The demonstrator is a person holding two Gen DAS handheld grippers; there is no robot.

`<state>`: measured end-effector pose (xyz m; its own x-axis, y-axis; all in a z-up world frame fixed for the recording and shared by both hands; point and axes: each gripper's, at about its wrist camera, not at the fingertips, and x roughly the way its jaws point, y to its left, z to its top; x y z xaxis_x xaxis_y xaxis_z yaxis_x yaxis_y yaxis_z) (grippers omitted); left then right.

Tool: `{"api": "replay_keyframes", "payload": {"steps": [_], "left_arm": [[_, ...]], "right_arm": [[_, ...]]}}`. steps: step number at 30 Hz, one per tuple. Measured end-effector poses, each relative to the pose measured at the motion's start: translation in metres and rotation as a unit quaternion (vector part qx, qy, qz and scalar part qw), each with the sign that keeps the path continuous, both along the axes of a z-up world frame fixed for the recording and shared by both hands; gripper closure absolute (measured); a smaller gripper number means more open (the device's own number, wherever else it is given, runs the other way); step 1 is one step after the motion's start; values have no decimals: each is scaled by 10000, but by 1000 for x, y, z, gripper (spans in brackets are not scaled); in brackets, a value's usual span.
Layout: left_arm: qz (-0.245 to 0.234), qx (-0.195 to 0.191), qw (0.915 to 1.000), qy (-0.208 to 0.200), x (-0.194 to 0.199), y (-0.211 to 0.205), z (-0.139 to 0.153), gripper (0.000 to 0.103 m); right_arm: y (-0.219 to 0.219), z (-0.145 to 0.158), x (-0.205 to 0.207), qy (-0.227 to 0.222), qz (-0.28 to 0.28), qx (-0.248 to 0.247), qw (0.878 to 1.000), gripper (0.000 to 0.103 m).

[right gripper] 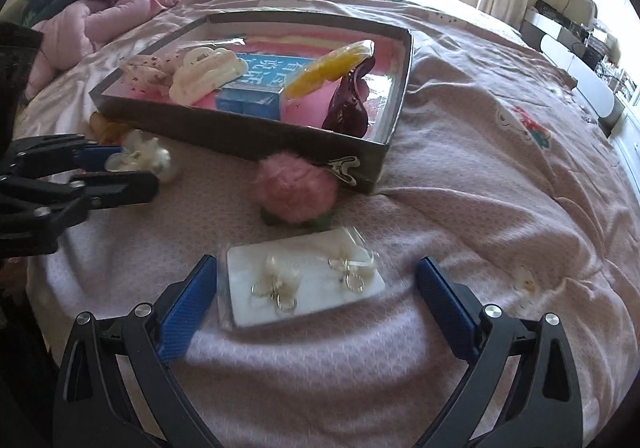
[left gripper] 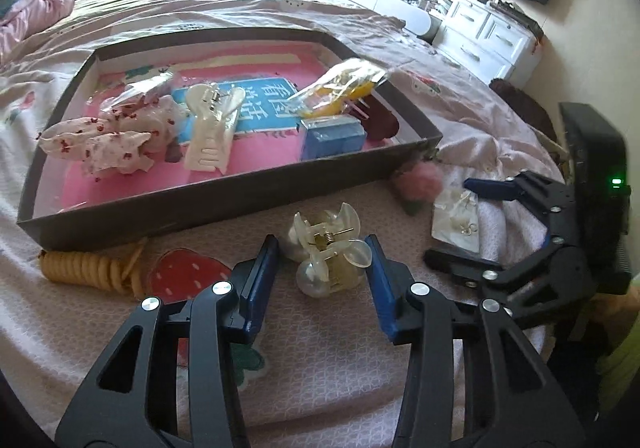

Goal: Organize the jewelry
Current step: 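Grasp the pearl claw clip with the left tool while the right tool grasps the earring card, then carry the claw clip and earring card over the tray and open both tools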

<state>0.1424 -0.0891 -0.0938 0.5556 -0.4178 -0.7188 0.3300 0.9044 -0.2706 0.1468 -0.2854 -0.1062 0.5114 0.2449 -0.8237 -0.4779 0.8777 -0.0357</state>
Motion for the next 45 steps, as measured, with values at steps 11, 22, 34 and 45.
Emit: {"api": "replay_keyframes", "payload": {"steps": [11,22,34,45], "left_arm": [[17,-38,9994,-350,-13,10,23,68],[258,-168,9966,-759,-23,34,54,68],[627,-377,9921,-1022,-23,69,79,68],[923,-436,9875,-1197,-24,95,93,68]], "right_arm": [[7,12,-22,-19,184,371,9991,37],[28,54,-55,-611,379,839,9939,37],[47,96,-56,-1149,435,1122,9861,37],[69,123,-42,-1472,550,1232,9799,37]]}}
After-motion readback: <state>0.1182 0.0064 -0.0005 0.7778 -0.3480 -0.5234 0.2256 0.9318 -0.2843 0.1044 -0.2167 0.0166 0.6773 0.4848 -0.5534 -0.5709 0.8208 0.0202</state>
